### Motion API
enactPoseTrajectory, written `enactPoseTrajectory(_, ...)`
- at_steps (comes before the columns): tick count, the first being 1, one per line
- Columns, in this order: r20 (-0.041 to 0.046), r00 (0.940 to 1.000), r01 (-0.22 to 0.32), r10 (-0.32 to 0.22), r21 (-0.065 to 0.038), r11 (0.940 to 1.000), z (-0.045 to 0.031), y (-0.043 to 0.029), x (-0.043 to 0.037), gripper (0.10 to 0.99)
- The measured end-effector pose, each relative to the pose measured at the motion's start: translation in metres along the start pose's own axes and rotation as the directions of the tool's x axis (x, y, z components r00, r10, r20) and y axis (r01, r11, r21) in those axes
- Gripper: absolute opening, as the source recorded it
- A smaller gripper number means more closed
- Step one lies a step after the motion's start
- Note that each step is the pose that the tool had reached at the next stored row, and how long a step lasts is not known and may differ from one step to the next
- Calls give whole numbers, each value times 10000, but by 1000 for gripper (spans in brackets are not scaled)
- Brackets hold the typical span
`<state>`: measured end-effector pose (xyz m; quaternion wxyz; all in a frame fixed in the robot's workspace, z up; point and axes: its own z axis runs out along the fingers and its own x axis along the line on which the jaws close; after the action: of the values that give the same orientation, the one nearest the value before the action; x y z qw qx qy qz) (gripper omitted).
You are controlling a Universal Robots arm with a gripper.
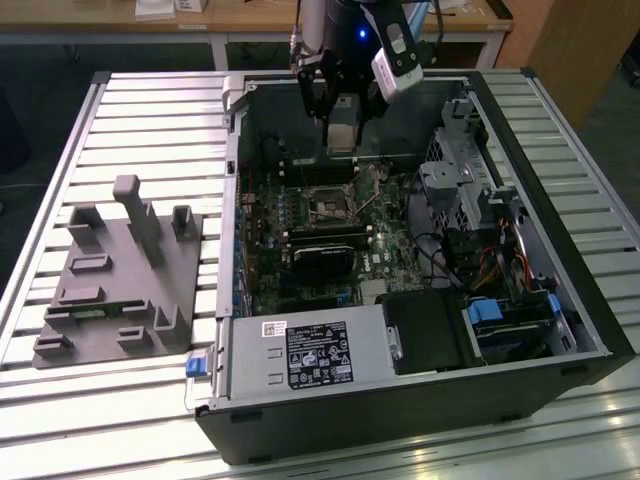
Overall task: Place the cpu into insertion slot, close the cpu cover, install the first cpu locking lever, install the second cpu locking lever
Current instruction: 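Place the cpu into insertion slot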
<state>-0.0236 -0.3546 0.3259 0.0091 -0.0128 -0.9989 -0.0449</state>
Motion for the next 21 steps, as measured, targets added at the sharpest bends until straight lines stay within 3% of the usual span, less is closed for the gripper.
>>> enactPoseTrajectory(21, 0, 10000, 0, 0, 9, 10000, 291, 31, -10, 541)
